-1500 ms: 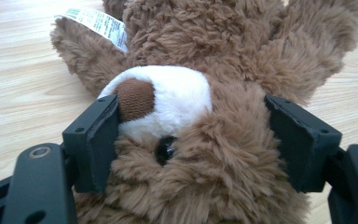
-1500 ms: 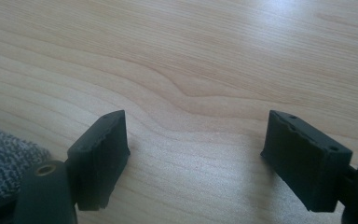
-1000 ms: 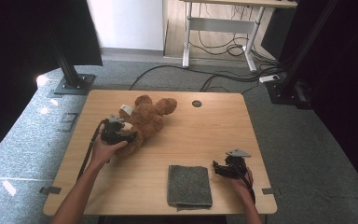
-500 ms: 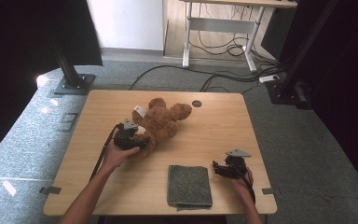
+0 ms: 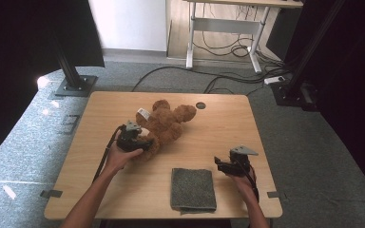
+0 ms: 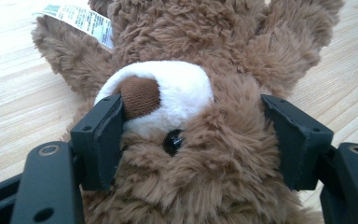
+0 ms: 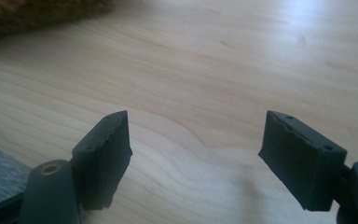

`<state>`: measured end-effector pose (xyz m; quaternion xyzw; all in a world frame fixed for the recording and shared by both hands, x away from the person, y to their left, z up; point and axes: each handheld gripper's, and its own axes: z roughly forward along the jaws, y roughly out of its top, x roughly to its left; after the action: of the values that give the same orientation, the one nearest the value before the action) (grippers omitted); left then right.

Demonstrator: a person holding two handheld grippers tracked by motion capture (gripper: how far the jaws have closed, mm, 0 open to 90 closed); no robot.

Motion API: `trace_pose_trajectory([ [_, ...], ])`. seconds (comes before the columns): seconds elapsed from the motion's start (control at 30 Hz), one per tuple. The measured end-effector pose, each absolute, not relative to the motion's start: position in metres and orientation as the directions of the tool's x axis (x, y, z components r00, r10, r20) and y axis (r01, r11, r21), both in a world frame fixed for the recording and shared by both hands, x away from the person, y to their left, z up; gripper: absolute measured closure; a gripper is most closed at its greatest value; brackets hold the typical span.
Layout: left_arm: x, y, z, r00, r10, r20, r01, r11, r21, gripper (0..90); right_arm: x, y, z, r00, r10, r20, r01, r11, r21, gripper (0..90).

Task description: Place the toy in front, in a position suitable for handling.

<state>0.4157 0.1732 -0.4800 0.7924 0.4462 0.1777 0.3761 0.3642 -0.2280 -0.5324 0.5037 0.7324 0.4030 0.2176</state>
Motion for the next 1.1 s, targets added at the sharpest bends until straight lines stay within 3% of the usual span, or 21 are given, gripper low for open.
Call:
trace_pose_trajectory([
  [0.57, 0.417, 0.174, -0.479, 0.538, 0.841, -0.046, 0.575, -0.327, 0.75, 26.4, 0.408, -0.172, -0.492, -0.549, 0.828, 0.114, 0.486, 0.205, 0.849, 26.8],
  [1.1, 0.417, 0.172, -0.479, 0.532, 0.845, -0.042, 0.577, -0.326, 0.749, 26.4, 0.431, -0.136, -0.488, -0.618, 0.772, 0.146, 0.47, 0.214, 0.856, 28.6],
])
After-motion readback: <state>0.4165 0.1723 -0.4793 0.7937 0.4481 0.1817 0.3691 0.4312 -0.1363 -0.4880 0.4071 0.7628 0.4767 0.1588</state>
